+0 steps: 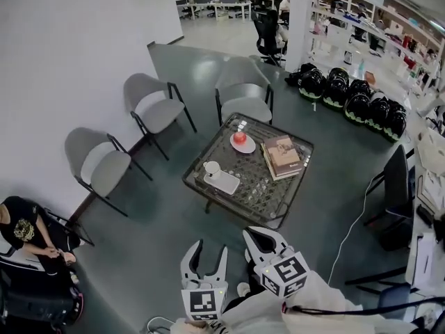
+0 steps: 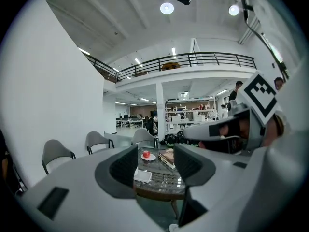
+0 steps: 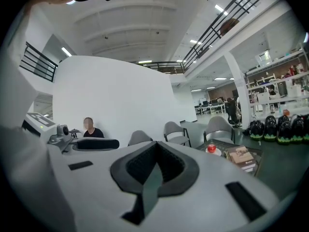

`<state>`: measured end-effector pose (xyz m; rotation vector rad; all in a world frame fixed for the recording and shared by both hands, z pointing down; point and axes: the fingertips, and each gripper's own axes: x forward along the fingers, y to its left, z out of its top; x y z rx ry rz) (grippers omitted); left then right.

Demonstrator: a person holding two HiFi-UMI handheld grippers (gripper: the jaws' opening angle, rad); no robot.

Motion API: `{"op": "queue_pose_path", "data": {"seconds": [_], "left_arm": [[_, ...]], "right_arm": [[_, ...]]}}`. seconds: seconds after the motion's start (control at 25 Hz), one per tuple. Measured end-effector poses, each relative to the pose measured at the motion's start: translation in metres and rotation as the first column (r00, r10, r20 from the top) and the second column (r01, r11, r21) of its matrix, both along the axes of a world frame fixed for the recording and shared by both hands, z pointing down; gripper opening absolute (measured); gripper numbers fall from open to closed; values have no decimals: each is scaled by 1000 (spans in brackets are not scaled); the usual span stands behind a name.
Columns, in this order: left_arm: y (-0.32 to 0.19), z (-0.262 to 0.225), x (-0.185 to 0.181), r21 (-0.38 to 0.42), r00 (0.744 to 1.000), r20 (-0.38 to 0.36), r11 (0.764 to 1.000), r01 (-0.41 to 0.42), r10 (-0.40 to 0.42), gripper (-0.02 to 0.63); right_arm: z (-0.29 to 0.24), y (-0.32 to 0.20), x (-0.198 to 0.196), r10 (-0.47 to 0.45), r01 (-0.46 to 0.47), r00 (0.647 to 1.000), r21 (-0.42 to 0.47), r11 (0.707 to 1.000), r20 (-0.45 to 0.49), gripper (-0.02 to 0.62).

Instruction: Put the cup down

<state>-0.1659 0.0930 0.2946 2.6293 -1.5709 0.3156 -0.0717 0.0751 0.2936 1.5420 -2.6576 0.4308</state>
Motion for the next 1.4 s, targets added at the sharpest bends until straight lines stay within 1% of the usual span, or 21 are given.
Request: {"op": "queue_pose_path", "data": {"seconds": [0.24,0.48,0.64,0.76,0.88,1.04,1.2,1.32,1.4], "left_arm": [[6,-9,-4,4,1000,5,1000,8,-8,153],[5,-12,-9,-10,999,23,999,33,-33,99],[-1,-8,-2,-19,997,47,998,54,-53,49],[-6,-11,8,-12,995,69,998,68,-67,25],[-9,-13,15,-19,995,53,996,82,-81,11],[-14,-13,29,-30,995,32,995,92,-91,11],[-17,-16,42,-8,994,46,995,101,-101,11],[-17,-14,48,-12,994,50,995,101,-101,11],[-18,-13,49,-15,994,54,995,101,-100,11]], "right_arm": [[-1,6,-5,-10,10,1000,-15,1000,2,5],[-12,5,-9,-31,31,1000,-1,1000,1,5],[-15,-1,-1,-26,26,1000,9,1000,-1,5],[-20,-8,8,-34,34,999,14,999,-11,5],[-23,-9,13,-52,52,999,25,998,-9,5],[-25,-6,22,-74,75,997,47,996,-16,5],[-25,-6,39,-71,72,997,61,996,-10,5],[-21,-9,46,-62,62,998,47,997,2,5],[-20,-9,48,-63,64,998,44,997,-9,5]]}}
